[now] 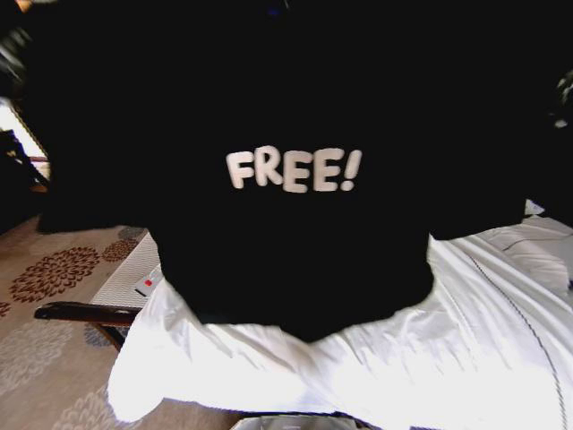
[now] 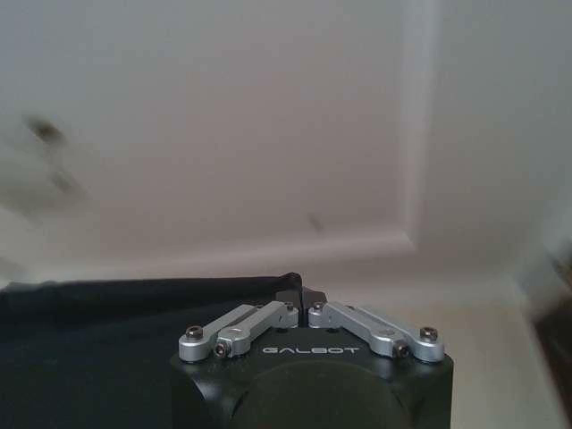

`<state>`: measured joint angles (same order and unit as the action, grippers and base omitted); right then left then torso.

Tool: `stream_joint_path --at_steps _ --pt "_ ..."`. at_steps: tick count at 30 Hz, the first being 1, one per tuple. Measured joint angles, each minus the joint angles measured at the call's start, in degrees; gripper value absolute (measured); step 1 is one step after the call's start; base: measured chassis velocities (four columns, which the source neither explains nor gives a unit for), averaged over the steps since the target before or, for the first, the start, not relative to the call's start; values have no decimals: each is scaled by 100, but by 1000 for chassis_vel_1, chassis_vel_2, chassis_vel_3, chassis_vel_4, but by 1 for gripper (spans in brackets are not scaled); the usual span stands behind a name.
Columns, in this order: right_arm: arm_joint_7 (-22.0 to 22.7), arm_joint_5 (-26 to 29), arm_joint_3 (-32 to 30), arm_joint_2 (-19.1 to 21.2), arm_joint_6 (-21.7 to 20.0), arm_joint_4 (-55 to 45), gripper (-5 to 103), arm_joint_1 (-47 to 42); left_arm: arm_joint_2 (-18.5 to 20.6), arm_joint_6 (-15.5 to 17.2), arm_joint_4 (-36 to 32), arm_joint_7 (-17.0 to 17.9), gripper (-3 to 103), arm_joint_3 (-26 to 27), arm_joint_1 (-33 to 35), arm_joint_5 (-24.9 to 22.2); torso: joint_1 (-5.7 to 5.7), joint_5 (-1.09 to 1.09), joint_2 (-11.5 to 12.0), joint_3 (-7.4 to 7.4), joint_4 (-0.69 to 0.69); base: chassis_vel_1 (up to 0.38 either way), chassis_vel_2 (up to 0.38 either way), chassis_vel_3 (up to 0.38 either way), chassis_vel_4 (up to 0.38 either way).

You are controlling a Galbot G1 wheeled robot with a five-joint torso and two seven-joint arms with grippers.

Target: Fold the clothes on the bed.

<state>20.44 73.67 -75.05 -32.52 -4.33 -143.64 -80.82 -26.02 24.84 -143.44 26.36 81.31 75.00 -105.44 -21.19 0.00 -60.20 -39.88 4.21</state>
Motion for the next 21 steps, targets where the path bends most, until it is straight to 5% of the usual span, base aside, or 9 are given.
stream_joint_path --at_steps 1,5,7,8,10,13,17,21 --pt "222 -194 465 -218 -303 6 0 -74 -138 270 -10 153 1 -408 220 183 0 2 0 -1 1 0 0 0 0" --pt "587 -299 1210 -547 -850 27 0 -368 -300 507 -10 251 1 -1028 631 641 -2 0 1 -2 -4 0 0 0 0" --pt "980 -231 1985 -765 -1218 38 0 -515 -326 568 4 207 1 -2000 731 1331 -2 2 1 -2 -1 0 0 0 0" --pt "980 -231 1985 -765 -1218 38 0 -515 -326 568 4 207 1 -2000 731 1331 -2 2 1 -2 -1 0 0 0 0" --pt "1249 -149 2969 -827 -1361 53 0 -348 -336 545 168 200 1 -3018 632 1917 -1 2 1 -1 -1 0 0 0 0" --pt "1275 -212 3605 -832 -1377 176 0 -182 -352 479 448 127 1 -3693 460 2370 -1 -2 0 -1 -3 0 0 0 0" --pt "1077 -866 4707 -886 -1294 1086 0 171 -546 399 1284 -116 1 -4983 -172 3157 -1 -1 1 -2 -2 0 0 0 0" --pt "834 -1373 5298 -1031 -1109 1680 0 603 -781 307 1961 -147 1 -5460 -676 3410 -2 3 1 -2 1 0 0 0 0"
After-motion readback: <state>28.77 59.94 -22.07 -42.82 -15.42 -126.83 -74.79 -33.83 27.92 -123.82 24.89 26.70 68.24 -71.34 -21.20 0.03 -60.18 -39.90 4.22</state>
